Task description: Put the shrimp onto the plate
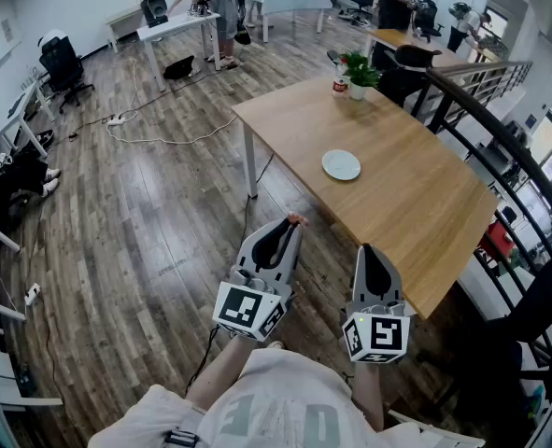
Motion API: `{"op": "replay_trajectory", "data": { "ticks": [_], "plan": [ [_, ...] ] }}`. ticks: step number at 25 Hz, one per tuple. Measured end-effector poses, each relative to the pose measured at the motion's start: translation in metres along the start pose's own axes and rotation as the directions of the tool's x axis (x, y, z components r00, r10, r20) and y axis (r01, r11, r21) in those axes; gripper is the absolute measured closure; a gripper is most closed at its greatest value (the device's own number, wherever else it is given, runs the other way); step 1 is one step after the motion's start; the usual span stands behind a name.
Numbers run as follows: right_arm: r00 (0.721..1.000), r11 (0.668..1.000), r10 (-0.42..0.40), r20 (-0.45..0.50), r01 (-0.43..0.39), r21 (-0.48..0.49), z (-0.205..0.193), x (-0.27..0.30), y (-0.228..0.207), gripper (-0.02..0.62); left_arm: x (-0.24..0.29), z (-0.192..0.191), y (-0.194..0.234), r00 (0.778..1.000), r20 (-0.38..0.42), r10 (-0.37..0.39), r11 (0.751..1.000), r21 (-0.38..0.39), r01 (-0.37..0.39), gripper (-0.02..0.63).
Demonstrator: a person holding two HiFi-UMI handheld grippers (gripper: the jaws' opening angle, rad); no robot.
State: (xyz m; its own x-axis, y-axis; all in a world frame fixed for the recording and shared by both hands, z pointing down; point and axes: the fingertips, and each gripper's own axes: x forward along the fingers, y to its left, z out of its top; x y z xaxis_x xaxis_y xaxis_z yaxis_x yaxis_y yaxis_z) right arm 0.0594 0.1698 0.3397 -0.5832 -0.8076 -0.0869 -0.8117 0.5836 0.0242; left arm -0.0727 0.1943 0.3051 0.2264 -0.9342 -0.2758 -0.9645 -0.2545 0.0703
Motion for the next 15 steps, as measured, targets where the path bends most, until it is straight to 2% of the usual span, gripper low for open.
{"op": "replay_trajectory", "data": {
  "ticks": [9,15],
  "plan": [
    [1.000,1.000,-0.007,-0.011,0.007,-0.006,-0.001,0.003,0.016,0.575,-0.007,0.006,0.021,1.000,0.008,0.005,1.000,-0.019,-0.004,0.554],
    [1.000,0.999,0.012,-0.003,-0.011,0.049,-0.006,0.018,0.032,0.575,-0.014,0.008,0.042,1.000,0.009,0.013,1.000,-0.023,-0.013,0.554]
  ]
}}
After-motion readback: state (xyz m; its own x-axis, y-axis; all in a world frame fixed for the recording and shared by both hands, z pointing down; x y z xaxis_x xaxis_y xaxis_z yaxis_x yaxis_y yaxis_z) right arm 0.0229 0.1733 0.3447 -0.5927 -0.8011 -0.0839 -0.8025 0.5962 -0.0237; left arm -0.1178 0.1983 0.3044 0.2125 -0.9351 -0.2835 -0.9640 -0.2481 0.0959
